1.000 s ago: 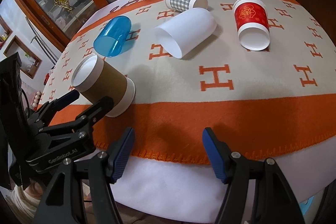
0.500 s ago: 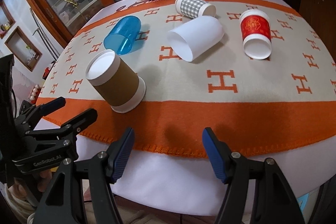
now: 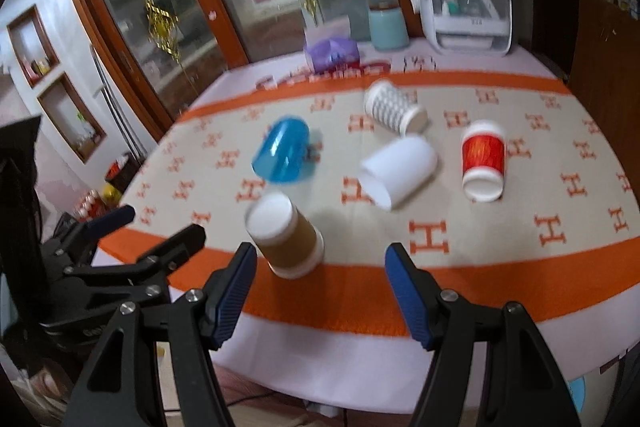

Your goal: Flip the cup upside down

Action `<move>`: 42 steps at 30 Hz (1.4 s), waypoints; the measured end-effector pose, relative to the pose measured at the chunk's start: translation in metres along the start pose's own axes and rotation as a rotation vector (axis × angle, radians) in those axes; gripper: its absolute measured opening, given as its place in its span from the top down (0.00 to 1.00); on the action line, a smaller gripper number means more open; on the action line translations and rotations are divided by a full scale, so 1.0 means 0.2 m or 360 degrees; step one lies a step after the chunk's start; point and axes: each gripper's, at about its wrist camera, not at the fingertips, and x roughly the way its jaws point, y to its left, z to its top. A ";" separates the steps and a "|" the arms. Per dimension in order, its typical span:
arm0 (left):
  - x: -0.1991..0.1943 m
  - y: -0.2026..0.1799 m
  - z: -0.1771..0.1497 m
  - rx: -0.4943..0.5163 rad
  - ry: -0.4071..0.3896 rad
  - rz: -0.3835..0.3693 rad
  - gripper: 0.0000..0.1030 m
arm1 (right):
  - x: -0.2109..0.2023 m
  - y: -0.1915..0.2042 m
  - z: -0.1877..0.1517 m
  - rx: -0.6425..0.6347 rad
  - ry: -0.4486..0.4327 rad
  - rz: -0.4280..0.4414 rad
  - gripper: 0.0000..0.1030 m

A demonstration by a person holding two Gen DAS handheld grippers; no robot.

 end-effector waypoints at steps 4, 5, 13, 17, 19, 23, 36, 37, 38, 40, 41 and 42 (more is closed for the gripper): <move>-0.06 0.00 0.06 -0.0047 -0.0052 0.0005 0.01 | -0.09 0.04 0.06 -0.0030 -0.0103 0.0000 0.35; -0.08 0.00 0.08 -0.0054 -0.0070 0.0008 0.01 | -0.10 0.04 0.07 -0.0037 -0.0118 -0.0008 0.35; -0.15 -0.01 0.15 -0.0092 -0.0145 0.0063 0.01 | -0.11 0.06 0.11 -0.0054 -0.0156 -0.0010 0.35; -0.16 -0.01 0.17 -0.0105 -0.0155 0.0084 0.01 | -0.11 0.06 0.12 -0.0056 -0.0167 -0.0017 0.35; -0.16 -0.01 0.18 -0.0111 -0.0157 0.0084 0.01 | -0.11 0.06 0.12 -0.0056 -0.0169 -0.0016 0.35; -0.15 -0.01 0.18 -0.0110 -0.0162 0.0088 0.01 | -0.11 0.07 0.12 -0.0063 -0.0172 -0.0014 0.35; -0.15 0.00 0.19 -0.0140 -0.0161 0.0083 0.01 | -0.10 0.10 0.12 -0.0071 -0.0183 -0.0018 0.35; -0.15 0.00 0.19 -0.0140 -0.0157 0.0083 0.01 | -0.10 0.10 0.13 -0.0071 -0.0185 -0.0019 0.35; -0.15 0.00 0.19 -0.0141 -0.0157 0.0083 0.01 | -0.10 0.10 0.13 -0.0072 -0.0187 -0.0019 0.35; -0.15 -0.01 0.19 -0.0145 -0.0158 0.0082 0.01 | -0.10 0.10 0.13 -0.0071 -0.0188 -0.0020 0.35; -0.15 0.00 0.19 -0.0145 -0.0158 0.0083 0.01 | -0.10 0.11 0.13 -0.0071 -0.0191 -0.0021 0.35; -0.15 0.00 0.19 -0.0144 -0.0159 0.0083 0.01 | -0.11 0.10 0.13 -0.0069 -0.0193 -0.0021 0.35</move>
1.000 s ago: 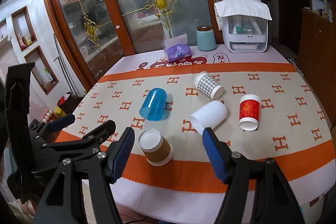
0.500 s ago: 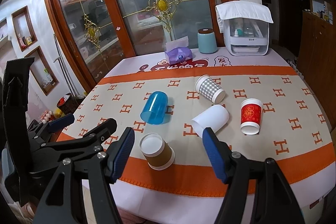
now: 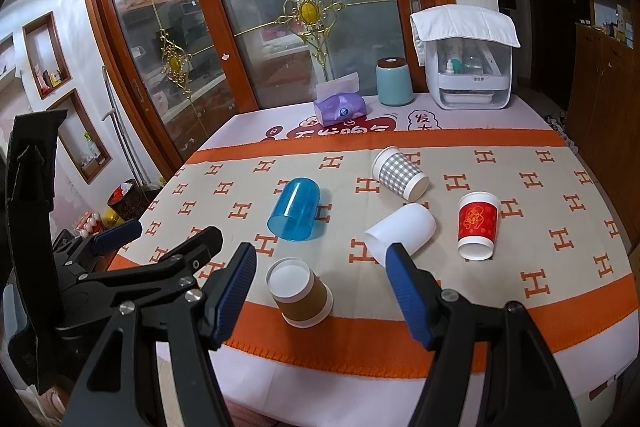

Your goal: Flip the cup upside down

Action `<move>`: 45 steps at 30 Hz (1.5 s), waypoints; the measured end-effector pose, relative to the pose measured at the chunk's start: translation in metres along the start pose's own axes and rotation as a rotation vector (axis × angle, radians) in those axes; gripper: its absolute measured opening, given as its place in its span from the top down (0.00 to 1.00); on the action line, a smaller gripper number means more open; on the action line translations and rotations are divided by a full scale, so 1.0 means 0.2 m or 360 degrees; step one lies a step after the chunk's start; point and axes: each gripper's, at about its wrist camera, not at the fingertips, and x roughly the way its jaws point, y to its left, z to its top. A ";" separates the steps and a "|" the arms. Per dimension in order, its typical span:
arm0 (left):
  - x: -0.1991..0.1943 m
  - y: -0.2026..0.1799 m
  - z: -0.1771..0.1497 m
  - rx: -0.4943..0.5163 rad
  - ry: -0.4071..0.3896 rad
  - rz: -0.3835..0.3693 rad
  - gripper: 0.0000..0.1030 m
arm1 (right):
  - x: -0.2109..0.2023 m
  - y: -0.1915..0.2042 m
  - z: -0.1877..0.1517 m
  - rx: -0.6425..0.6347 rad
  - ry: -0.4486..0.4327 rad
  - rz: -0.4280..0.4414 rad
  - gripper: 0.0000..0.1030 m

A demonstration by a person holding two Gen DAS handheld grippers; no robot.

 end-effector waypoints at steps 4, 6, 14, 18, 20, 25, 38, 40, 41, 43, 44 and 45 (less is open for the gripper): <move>0.00 0.00 0.00 -0.0002 -0.0005 0.0002 0.01 | -0.01 -0.01 0.00 0.0001 -0.0012 -0.0004 0.35; -0.01 -0.01 0.01 -0.0002 -0.0009 0.0005 0.01 | -0.01 -0.01 0.00 0.0006 -0.0014 -0.0005 0.34; -0.01 -0.03 0.02 0.0006 -0.0016 0.0014 0.01 | -0.03 -0.02 0.00 0.0014 -0.0022 -0.0006 0.35; -0.01 -0.03 0.02 0.0010 -0.0022 0.0018 0.01 | -0.04 -0.03 0.00 0.0019 -0.0029 -0.0007 0.35; -0.02 -0.03 0.02 0.0012 -0.0025 0.0019 0.01 | -0.04 -0.03 0.00 0.0020 -0.0032 -0.0008 0.35; -0.02 -0.04 0.02 0.0014 -0.0031 0.0022 0.01 | -0.04 -0.04 0.00 0.0020 -0.0033 -0.0009 0.35; -0.03 -0.04 0.02 0.0015 -0.0033 0.0026 0.01 | -0.04 -0.04 0.00 0.0020 -0.0033 -0.0008 0.35; -0.03 -0.04 0.02 0.0016 -0.0034 0.0025 0.01 | -0.04 -0.04 0.00 0.0020 -0.0033 -0.0008 0.35; -0.03 -0.04 0.02 0.0016 -0.0033 0.0025 0.01 | -0.04 -0.04 0.00 0.0020 -0.0033 -0.0008 0.35; -0.03 -0.04 0.02 0.0015 -0.0034 0.0025 0.01 | -0.04 -0.04 0.00 0.0020 -0.0033 -0.0009 0.35; -0.03 -0.04 0.02 0.0016 -0.0034 0.0025 0.01 | -0.04 -0.04 0.00 0.0020 -0.0034 -0.0007 0.35; -0.03 -0.04 0.02 0.0017 -0.0034 0.0025 0.01 | -0.04 -0.04 0.00 0.0020 -0.0034 -0.0007 0.35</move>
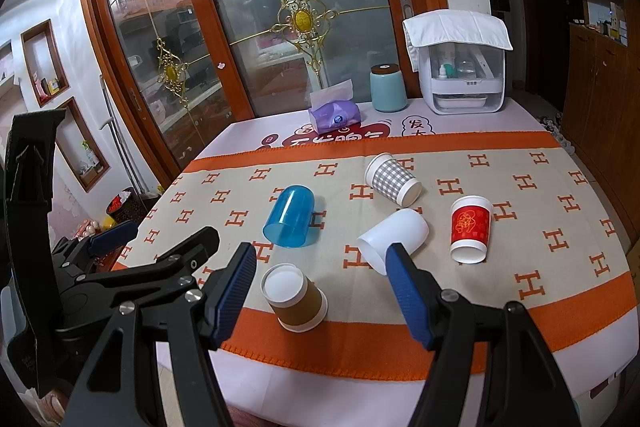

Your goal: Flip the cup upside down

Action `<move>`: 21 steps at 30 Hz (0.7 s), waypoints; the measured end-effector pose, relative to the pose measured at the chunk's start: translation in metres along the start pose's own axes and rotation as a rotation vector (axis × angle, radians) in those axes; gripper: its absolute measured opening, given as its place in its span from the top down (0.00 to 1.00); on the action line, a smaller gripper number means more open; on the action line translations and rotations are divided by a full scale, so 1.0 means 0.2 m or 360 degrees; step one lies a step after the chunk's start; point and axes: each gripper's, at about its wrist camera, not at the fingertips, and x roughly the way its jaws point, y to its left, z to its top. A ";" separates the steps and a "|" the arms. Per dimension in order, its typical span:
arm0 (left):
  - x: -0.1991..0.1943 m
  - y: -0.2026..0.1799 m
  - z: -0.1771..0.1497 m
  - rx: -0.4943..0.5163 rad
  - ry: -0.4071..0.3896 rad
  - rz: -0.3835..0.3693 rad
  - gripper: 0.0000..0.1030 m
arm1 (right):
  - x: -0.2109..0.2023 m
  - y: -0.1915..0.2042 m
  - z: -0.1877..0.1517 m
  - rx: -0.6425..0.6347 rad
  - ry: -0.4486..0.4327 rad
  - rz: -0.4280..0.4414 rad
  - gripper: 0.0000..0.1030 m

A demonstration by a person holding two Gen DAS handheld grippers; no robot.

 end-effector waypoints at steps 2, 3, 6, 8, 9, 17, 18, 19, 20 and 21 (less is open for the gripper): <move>0.00 0.00 0.00 0.0000 -0.0002 0.0000 0.01 | 0.00 0.00 0.00 0.0001 0.0001 -0.0001 0.35; 0.00 0.00 0.00 0.0000 -0.0003 0.0002 0.01 | 0.00 0.00 0.00 0.0000 0.0001 -0.0002 0.35; 0.00 0.00 0.00 0.0000 -0.0003 0.0002 0.01 | 0.00 0.00 0.00 0.0000 -0.0001 -0.0001 0.35; 0.00 0.00 0.00 0.0000 -0.0004 0.0001 0.01 | 0.00 0.00 0.00 -0.0001 -0.0002 0.0000 0.35; 0.00 0.01 0.00 -0.0001 -0.0005 0.0001 0.01 | 0.00 0.00 0.00 0.0001 0.0000 -0.0001 0.35; -0.01 0.02 0.00 -0.0001 -0.0007 0.0006 0.01 | 0.00 0.00 0.00 0.0000 0.0001 -0.0001 0.35; -0.01 0.02 0.00 -0.0001 -0.0007 0.0006 0.01 | 0.00 0.00 0.00 -0.0001 -0.0001 -0.0001 0.35; -0.01 0.02 0.00 0.0000 -0.0007 0.0007 0.01 | 0.00 0.00 0.00 -0.0001 -0.0001 -0.0001 0.35; -0.01 0.02 0.00 0.0000 -0.0007 0.0007 0.01 | 0.00 0.00 0.00 0.0000 0.0000 -0.0002 0.35; -0.01 0.02 0.00 0.0001 -0.0007 0.0009 0.01 | 0.00 0.00 0.00 0.0000 0.0000 -0.0002 0.35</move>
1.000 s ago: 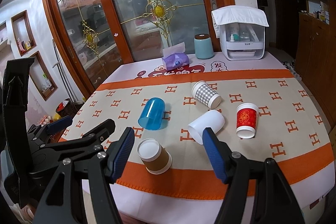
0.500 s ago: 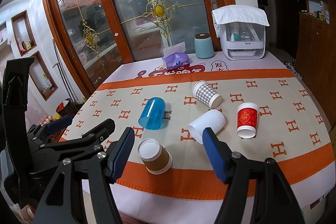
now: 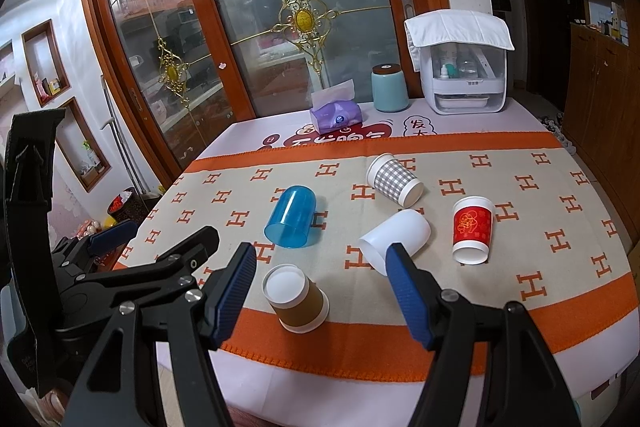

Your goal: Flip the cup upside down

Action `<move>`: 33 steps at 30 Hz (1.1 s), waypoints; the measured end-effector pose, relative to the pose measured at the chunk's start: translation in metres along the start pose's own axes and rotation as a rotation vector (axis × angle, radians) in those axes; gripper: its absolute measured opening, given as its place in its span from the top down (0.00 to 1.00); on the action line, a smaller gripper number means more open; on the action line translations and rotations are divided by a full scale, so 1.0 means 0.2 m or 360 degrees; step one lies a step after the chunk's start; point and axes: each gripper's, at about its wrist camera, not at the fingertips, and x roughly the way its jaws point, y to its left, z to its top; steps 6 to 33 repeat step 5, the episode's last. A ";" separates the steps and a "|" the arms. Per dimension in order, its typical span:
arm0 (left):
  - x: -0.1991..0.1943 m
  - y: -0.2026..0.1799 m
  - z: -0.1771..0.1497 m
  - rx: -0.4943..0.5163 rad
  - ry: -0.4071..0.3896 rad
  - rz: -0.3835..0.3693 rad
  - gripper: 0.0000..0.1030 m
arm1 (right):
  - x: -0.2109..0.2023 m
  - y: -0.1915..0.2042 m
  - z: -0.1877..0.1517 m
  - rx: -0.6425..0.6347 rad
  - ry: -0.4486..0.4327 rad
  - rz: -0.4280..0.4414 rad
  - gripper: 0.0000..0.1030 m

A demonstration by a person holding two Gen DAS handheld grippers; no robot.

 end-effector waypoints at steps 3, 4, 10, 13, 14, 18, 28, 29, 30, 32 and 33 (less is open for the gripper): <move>0.00 0.00 0.00 0.0002 0.0001 0.0002 0.01 | 0.00 0.00 0.00 0.0001 0.0002 0.0000 0.35; 0.00 0.01 0.00 0.0003 0.0003 0.0003 0.01 | 0.00 0.00 0.00 0.0002 0.0002 0.0001 0.35; 0.00 0.01 0.00 0.0005 0.0005 0.0005 0.01 | 0.00 0.00 0.00 0.0002 0.0001 0.0002 0.35; 0.00 0.01 0.00 0.0005 0.0005 0.0005 0.01 | 0.00 0.00 0.00 0.0002 0.0001 0.0002 0.35; 0.00 0.01 0.00 0.0005 0.0005 0.0005 0.01 | 0.00 0.00 0.00 0.0002 0.0001 0.0002 0.35; 0.00 0.01 0.00 0.0005 0.0005 0.0005 0.01 | 0.00 0.00 0.00 0.0002 0.0001 0.0002 0.35; 0.00 0.01 0.00 0.0005 0.0005 0.0005 0.01 | 0.00 0.00 0.00 0.0002 0.0001 0.0002 0.35; 0.00 0.01 0.00 0.0005 0.0005 0.0005 0.01 | 0.00 0.00 0.00 0.0002 0.0001 0.0002 0.35; 0.00 0.01 0.00 0.0005 0.0005 0.0005 0.01 | 0.00 0.00 0.00 0.0002 0.0001 0.0002 0.35; 0.00 0.01 0.00 0.0005 0.0005 0.0005 0.01 | 0.00 0.00 0.00 0.0002 0.0001 0.0002 0.35; 0.00 0.01 0.00 0.0005 0.0005 0.0005 0.01 | 0.00 0.00 0.00 0.0002 0.0001 0.0002 0.35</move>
